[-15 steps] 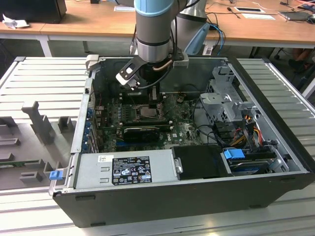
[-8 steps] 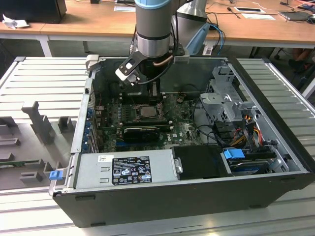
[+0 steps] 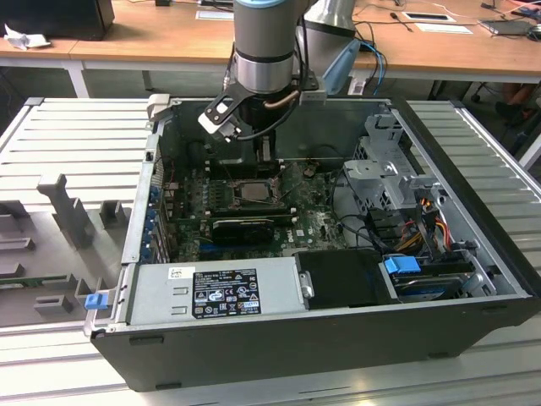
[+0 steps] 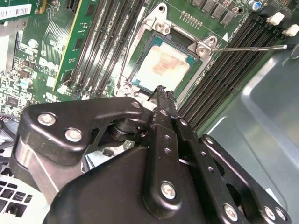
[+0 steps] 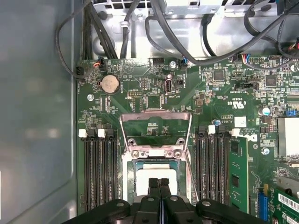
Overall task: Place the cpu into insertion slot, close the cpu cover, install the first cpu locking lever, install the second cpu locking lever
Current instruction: 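Close the cpu cover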
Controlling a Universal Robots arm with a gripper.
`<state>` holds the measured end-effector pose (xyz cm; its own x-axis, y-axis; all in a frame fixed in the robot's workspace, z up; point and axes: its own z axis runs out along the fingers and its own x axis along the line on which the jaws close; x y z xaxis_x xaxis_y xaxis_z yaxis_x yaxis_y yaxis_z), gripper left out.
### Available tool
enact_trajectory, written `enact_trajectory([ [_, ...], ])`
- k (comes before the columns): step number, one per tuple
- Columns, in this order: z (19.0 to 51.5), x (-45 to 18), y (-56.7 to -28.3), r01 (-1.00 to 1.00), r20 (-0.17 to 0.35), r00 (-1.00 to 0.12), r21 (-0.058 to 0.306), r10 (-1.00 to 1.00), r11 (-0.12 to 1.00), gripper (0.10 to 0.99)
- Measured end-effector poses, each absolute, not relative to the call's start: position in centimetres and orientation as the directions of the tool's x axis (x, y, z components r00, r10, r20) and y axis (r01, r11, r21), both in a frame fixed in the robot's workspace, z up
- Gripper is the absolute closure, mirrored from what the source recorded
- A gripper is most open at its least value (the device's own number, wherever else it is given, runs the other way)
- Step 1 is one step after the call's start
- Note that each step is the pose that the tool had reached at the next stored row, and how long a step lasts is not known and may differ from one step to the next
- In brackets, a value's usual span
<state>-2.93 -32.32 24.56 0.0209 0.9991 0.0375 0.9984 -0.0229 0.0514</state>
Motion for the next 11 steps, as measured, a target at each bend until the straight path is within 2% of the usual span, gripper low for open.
enact_trajectory([
  [11, 25.16, -2.48, -32.32, 0.998, 0.037, 0.021, 0.051, 0.999, -0.023, 0.980],
])
